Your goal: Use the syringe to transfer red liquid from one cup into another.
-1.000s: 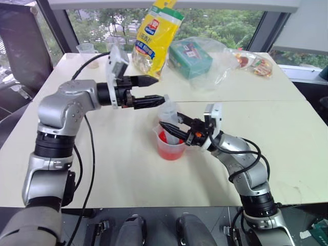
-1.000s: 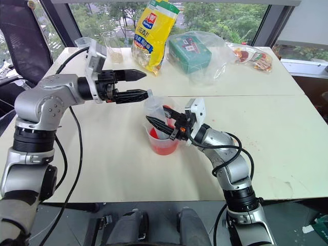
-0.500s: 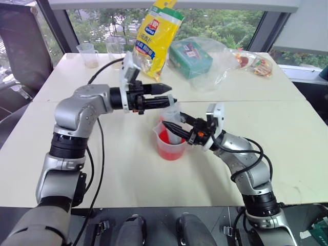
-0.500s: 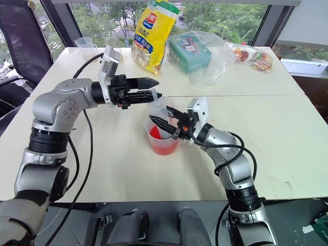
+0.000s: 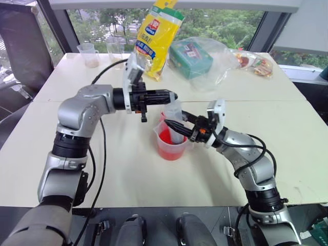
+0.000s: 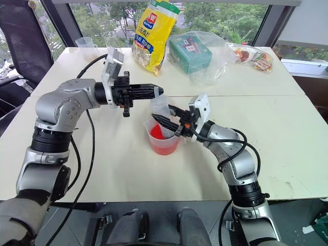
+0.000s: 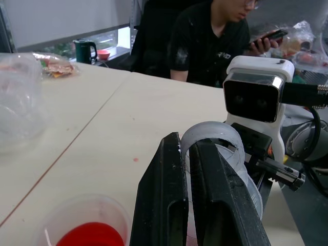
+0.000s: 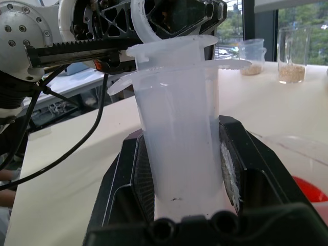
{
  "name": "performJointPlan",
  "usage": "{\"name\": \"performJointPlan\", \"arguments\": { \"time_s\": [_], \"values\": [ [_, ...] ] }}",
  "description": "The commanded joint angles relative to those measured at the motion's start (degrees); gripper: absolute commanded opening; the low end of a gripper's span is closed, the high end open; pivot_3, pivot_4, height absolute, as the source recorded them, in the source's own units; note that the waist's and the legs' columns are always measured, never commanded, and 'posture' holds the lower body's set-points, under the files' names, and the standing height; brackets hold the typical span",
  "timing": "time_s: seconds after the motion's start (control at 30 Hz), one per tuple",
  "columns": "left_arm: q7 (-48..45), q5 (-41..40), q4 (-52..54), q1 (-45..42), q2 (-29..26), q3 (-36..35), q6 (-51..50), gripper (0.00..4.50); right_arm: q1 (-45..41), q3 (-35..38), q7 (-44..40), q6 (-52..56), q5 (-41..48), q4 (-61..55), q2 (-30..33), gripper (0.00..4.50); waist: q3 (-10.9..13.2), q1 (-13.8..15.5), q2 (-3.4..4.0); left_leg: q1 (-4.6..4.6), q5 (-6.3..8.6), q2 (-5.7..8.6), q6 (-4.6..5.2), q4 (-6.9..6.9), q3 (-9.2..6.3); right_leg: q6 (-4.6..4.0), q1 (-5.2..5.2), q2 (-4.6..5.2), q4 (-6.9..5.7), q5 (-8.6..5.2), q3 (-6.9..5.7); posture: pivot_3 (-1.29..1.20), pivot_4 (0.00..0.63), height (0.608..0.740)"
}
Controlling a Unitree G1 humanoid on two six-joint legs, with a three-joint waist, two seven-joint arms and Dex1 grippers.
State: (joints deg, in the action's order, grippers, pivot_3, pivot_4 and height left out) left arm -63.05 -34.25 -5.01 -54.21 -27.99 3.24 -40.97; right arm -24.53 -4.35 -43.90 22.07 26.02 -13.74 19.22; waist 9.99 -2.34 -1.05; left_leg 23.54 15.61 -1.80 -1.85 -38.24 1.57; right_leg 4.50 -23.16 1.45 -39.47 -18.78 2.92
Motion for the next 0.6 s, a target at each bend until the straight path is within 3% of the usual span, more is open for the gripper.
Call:
{"name": "performJointPlan", "arguments": {
  "time_s": [0.03,0.6],
  "values": [
    [1.11,-0.28,0.52,-4.42,-0.71,-3.43,1.93,0.02,1.15,-3.82,-3.41,0.87,-0.4,0.34,1.01,1.36,0.0,-0.03,0.0,0.0,0.0,0.0,0.0,0.0,0.0,0.0,0.0,0.0,0.0,0.0,0.0,0.0,0.15,0.74],
    [1.29,0.43,-2.11,-7.04,-2.43,-5.01,3.6,0.02,2.07,-4.95,-4.79,1.77,-0.31,0.63,2.51,1.36,0.0,0.01,0.0,-0.01,0.0,0.0,0.0,0.0,0.0,0.0,0.0,0.0,0.0,0.0,0.0,0.0,0.15,0.74]
  ]
}}
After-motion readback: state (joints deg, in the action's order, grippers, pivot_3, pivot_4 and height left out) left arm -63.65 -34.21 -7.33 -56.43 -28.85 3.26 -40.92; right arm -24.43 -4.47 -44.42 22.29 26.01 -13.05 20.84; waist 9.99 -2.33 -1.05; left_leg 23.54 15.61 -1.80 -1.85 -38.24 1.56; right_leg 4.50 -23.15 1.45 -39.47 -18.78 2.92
